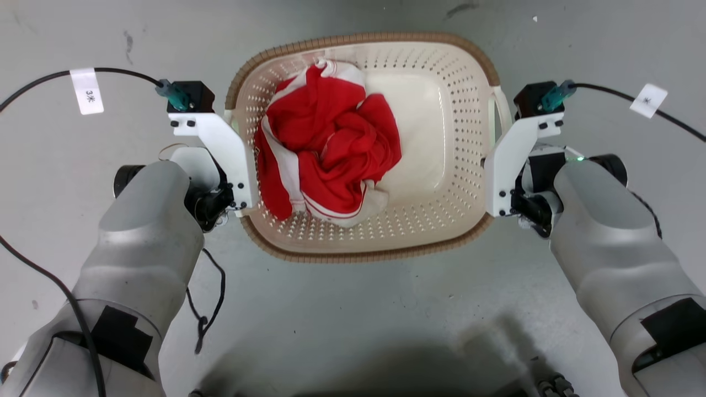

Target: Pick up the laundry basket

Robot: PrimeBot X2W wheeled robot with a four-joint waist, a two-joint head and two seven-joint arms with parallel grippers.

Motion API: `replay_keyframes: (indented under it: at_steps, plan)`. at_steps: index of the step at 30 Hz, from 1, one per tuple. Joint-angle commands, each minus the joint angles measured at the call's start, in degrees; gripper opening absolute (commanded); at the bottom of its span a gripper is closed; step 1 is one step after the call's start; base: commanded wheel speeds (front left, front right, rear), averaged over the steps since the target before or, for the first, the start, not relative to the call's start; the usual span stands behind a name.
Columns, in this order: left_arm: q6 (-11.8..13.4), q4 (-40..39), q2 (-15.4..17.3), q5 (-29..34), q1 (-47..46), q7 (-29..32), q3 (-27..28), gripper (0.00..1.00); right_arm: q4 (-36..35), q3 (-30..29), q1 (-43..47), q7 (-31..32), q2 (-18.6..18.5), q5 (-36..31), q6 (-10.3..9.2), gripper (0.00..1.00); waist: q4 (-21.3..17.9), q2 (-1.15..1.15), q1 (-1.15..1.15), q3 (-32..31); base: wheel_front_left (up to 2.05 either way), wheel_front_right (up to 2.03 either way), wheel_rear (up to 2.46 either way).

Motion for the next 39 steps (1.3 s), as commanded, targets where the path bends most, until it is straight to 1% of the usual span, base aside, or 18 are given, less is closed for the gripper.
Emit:
replay_keyframes:
  at_steps: [1,6,10,24,32,33,39]
  plan:
    - [-0.02,-0.27,-0.57,-0.4,0.31,0.72,-0.42,0.0,-0.17,0.52,0.39,0.27,0.58,0.57,0.16,0.0,-0.04,0.0,0.0,-0.67,0.0,0.0,0.0]
    - [-0.07,0.0,-0.52,-2.01,1.0,2.8,-1.65,0.0,-0.36,2.57,1.22,2.28,0.63,2.76,0.17,0.0,-0.19,0.0,0.0,-2.92,0.0,0.0,0.0]
    - [-0.08,0.45,-0.99,-3.11,2.02,4.83,-2.62,0.0,-0.36,4.09,2.15,4.59,0.69,4.67,0.17,0.0,-0.27,0.0,0.0,-6.12,0.0,0.0,0.0]
    - [-0.16,1.08,-2.33,-9.61,8.01,15.96,-4.23,0.0,-0.57,8.95,7.78,16.74,0.99,12.61,0.39,0.0,-0.16,0.0,0.0,-21.46,0.0,0.0,0.0]
    - [-0.3,1.92,-2.86,-12.42,12.08,20.88,-4.74,0.0,-0.57,11.06,11.54,24.16,1.11,17.28,0.43,0.0,-0.73,0.0,0.0,-30.73,0.0,0.0,0.0]
    - [-0.3,1.92,-2.86,-12.42,12.08,20.88,-4.74,0.0,-0.57,11.06,11.54,24.16,1.11,17.28,0.43,0.0,-0.73,0.0,0.0,-30.73,0.0,0.0,0.0]
    - [-0.29,2.67,-3.32,-13.55,15.22,22.68,-5.08,0.0,-0.1,12.49,14.26,26.7,1.16,19.4,0.44,0.0,-1.03,0.0,0.0,-37.2,0.0,0.0,0.0]
